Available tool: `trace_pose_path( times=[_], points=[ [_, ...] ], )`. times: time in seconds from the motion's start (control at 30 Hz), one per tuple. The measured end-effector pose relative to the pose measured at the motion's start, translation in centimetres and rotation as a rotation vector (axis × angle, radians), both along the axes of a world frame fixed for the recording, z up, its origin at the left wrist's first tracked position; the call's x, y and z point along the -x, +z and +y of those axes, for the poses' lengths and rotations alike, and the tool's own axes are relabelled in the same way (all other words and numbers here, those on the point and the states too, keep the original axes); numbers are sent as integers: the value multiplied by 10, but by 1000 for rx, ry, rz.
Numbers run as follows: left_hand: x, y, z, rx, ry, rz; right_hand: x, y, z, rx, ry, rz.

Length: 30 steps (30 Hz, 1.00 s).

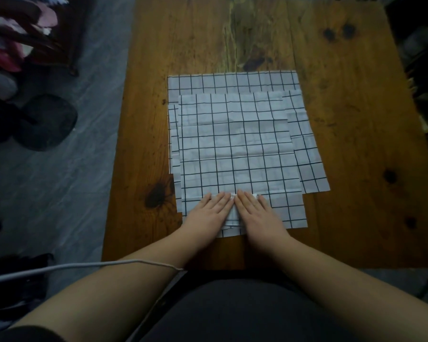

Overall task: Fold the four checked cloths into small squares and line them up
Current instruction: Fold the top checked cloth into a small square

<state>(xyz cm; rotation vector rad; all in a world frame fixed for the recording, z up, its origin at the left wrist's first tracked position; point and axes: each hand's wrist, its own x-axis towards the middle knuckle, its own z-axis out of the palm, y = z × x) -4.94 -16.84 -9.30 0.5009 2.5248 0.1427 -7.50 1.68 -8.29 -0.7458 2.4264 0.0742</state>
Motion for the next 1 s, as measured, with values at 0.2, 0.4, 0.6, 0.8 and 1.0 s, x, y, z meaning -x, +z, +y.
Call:
trace_pose_path(
  times=[0.2,0.4,0.6,0.8,1.0],
  points=[
    [-4,-3,-5,13,-15,9,4,-5,19,-34,-11,6],
    [-3,4,0,57,-3,5,3,0,15,-86,-117,14],
    [0,11,29,37,128,-36,-6,6,-19,42,-77,12],
    [-12,-3,32,-1,183,-32,-10,-5,1,52,-32,-12],
    [-20,-7,13,13,260,-20,-3,3,15,45,-136,-21]
  ],
)
